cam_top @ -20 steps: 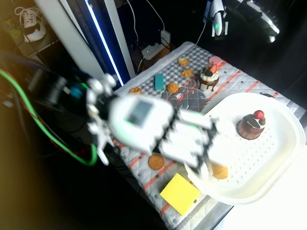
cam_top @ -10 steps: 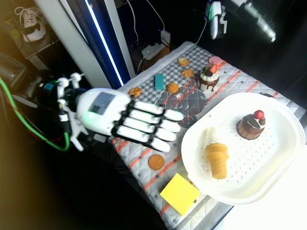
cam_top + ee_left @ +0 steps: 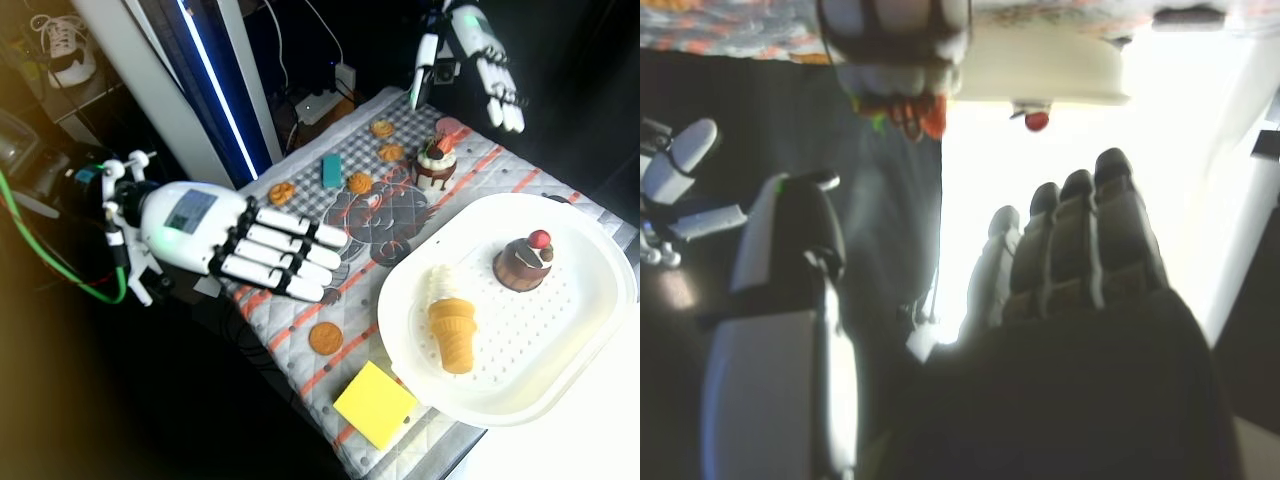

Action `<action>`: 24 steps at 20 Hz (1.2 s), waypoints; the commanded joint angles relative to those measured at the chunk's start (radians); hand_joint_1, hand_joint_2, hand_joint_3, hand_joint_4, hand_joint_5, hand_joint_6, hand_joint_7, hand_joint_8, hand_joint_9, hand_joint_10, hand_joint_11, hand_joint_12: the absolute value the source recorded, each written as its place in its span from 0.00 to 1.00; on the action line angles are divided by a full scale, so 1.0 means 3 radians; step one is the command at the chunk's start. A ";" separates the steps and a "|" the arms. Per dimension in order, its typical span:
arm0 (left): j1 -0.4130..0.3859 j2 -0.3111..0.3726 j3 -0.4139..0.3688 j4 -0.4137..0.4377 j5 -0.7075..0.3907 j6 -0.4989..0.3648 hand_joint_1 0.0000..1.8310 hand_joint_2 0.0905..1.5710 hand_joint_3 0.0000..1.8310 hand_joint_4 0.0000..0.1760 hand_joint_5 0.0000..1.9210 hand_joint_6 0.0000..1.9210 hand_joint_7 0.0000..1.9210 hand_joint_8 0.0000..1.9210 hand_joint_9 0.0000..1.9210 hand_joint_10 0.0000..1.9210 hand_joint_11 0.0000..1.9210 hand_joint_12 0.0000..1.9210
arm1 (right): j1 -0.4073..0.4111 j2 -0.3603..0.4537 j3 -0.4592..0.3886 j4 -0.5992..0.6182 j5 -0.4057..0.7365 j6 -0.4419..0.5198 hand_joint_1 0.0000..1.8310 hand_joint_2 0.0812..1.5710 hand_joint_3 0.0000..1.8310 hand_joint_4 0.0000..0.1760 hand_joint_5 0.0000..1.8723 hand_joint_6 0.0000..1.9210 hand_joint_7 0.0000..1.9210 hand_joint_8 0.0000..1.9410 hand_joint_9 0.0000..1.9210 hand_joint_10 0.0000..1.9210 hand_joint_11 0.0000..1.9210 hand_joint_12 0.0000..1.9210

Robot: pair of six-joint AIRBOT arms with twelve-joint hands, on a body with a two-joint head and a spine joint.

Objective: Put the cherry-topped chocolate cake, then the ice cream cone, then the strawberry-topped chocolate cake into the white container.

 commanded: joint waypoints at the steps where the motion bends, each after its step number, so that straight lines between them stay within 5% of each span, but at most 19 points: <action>1: -0.0061 -0.0019 0.0024 0.0076 -0.0233 -0.0017 0.46 0.64 0.00 0.84 0.00 0.00 0.00 0.00 0.00 0.00 0.00 0.00 | 0.0016 0.0020 -0.0009 -0.0012 0.0410 0.0011 0.37 0.70 0.00 0.44 0.00 0.00 0.00 0.00 0.00 0.00 0.01 0.00; 2: -0.0108 -0.0058 0.0056 0.0114 -0.0126 -0.0016 0.46 0.64 0.00 0.80 0.00 0.00 0.00 0.00 0.00 0.00 0.00 0.00 | 0.0012 0.0020 -0.0010 -0.0012 0.0412 0.0011 0.38 0.70 0.00 0.33 0.00 0.00 0.00 0.00 0.00 0.00 0.02 0.01; 3: -0.0162 -0.0101 0.0094 0.0139 -0.0022 -0.0016 0.47 0.63 0.00 0.63 0.00 0.00 0.00 0.00 0.00 0.00 0.00 0.00 | 0.0009 0.0018 -0.0010 -0.0012 0.0413 0.0011 0.37 0.70 0.00 0.31 0.00 0.00 0.00 0.00 0.00 0.00 0.03 0.02; 4: -0.0203 -0.0141 0.0126 0.0172 0.0069 -0.0016 0.48 0.63 0.00 0.55 0.00 0.00 0.00 0.00 0.00 0.00 0.00 0.00 | 0.0006 0.0017 -0.0010 -0.0012 0.0413 0.0011 0.36 0.68 0.02 0.35 0.00 0.00 0.00 0.00 0.00 0.00 0.01 0.13; 5: -0.0262 -0.0196 0.0166 0.0219 0.0169 -0.0015 0.50 0.63 0.00 0.75 0.00 0.00 0.00 0.00 0.00 0.00 0.00 0.00 | 0.0000 0.0017 -0.0010 -0.0011 0.0413 0.0018 0.37 0.69 0.01 0.34 0.00 0.00 0.00 0.00 0.00 0.00 0.00 0.17; 7: -0.0359 -0.0301 0.0255 0.0241 0.0323 -0.0011 0.53 0.64 0.00 0.76 0.02 0.01 0.01 0.00 0.00 0.00 0.01 0.01 | -0.0014 0.0001 -0.0001 -0.0007 0.0413 0.0030 0.36 0.69 0.00 0.45 0.00 0.00 0.00 0.00 0.00 0.00 0.00 0.21; 8: -0.0392 -0.0342 0.0290 0.0263 0.0388 -0.0010 0.53 0.65 0.00 0.65 0.05 0.00 0.02 0.00 0.00 0.00 0.00 0.12 | -0.0016 -0.0005 0.0000 -0.0006 0.0413 0.0032 0.35 0.69 0.00 0.41 0.00 0.00 0.00 0.00 0.00 0.00 0.00 0.24; 9: -0.0435 -0.0399 0.0343 0.0286 0.0477 -0.0010 0.59 0.65 0.00 0.40 0.12 0.02 0.09 0.02 0.00 0.32 0.00 0.67 | -0.0020 -0.0011 0.0003 -0.0006 0.0413 0.0032 0.34 0.70 0.00 0.32 0.00 0.00 0.00 0.00 0.00 0.00 0.00 0.16; 10: -0.0484 -0.0473 0.0408 0.0295 0.0593 0.0007 0.62 0.66 0.00 0.18 0.18 0.04 0.15 0.06 0.00 0.62 0.00 0.93 | -0.0026 -0.0013 0.0003 -0.0005 0.0413 0.0032 0.34 0.70 0.00 0.28 0.00 0.00 0.00 0.00 0.00 0.00 0.00 0.07; 11: -0.0506 -0.0526 0.0460 0.0295 0.0656 0.0010 0.66 0.67 0.00 0.00 0.24 0.14 0.14 0.39 0.09 0.81 0.11 0.99 | -0.0029 -0.0013 0.0003 -0.0004 0.0413 0.0032 0.35 0.71 0.00 0.24 0.00 0.00 0.00 0.00 0.00 0.00 0.00 0.06; 12: -0.0517 -0.0558 0.0493 0.0290 0.0696 0.0010 0.66 0.70 0.00 0.00 0.21 0.33 0.14 0.59 0.14 0.87 0.16 1.00 | -0.0031 -0.0014 0.0003 -0.0004 0.0413 0.0032 0.36 0.71 0.00 0.19 0.00 0.00 0.00 0.00 0.00 0.00 0.00 0.06; 13: -0.0530 -0.0608 0.0539 0.0288 0.0750 0.0012 0.60 0.82 0.00 0.00 0.26 0.71 0.28 0.82 0.19 0.95 0.24 1.00 | -0.0035 -0.0015 0.0003 -0.0004 0.0413 0.0032 0.37 0.73 0.00 0.20 0.00 0.00 0.00 0.00 0.00 0.00 0.00 0.10; 14: -0.0540 -0.0643 0.0574 0.0272 0.0781 0.0014 0.60 0.85 0.00 0.00 0.27 0.78 0.30 0.90 0.24 0.99 0.30 1.00 | -0.0039 -0.0015 0.0003 -0.0001 0.0413 0.0032 0.37 0.73 0.00 0.16 0.00 0.00 0.00 0.00 0.00 0.00 0.00 0.10; 16: -0.0546 -0.0658 0.0577 0.0269 0.0761 0.0020 0.60 0.85 0.00 0.00 0.27 0.80 0.33 0.90 0.25 1.00 0.29 1.00 | -0.0057 -0.0012 0.0002 0.0013 0.0413 0.0032 0.37 0.73 0.00 0.26 0.00 0.00 0.00 0.00 0.00 0.00 0.00 0.10; 21: -0.0579 -0.0491 0.0426 0.0274 0.0422 0.0056 0.57 0.88 0.00 0.00 0.23 0.91 0.30 0.89 0.24 0.99 0.29 1.00 | -0.0087 -0.0025 0.0003 0.0031 0.0417 0.0032 0.39 0.74 0.00 0.30 0.00 0.00 0.00 0.00 0.00 0.00 0.00 0.13; 22: -0.0585 -0.0463 0.0400 0.0276 0.0347 0.0056 0.66 0.86 0.00 0.00 0.21 0.89 0.29 0.87 0.29 0.96 0.28 1.00 | -0.0090 -0.0032 0.0006 0.0036 0.0418 0.0032 0.39 0.74 0.00 0.36 0.00 0.00 0.00 0.00 0.00 0.00 0.00 0.13; 24: -0.0612 -0.0423 0.0361 0.0295 0.0228 0.0057 0.69 0.86 0.00 0.00 0.20 0.88 0.28 0.88 0.30 0.95 0.26 1.00 | -0.0101 -0.0037 0.0007 0.0040 0.0420 0.0032 0.39 0.74 0.00 0.28 0.00 0.00 0.00 0.00 0.00 0.00 0.00 0.13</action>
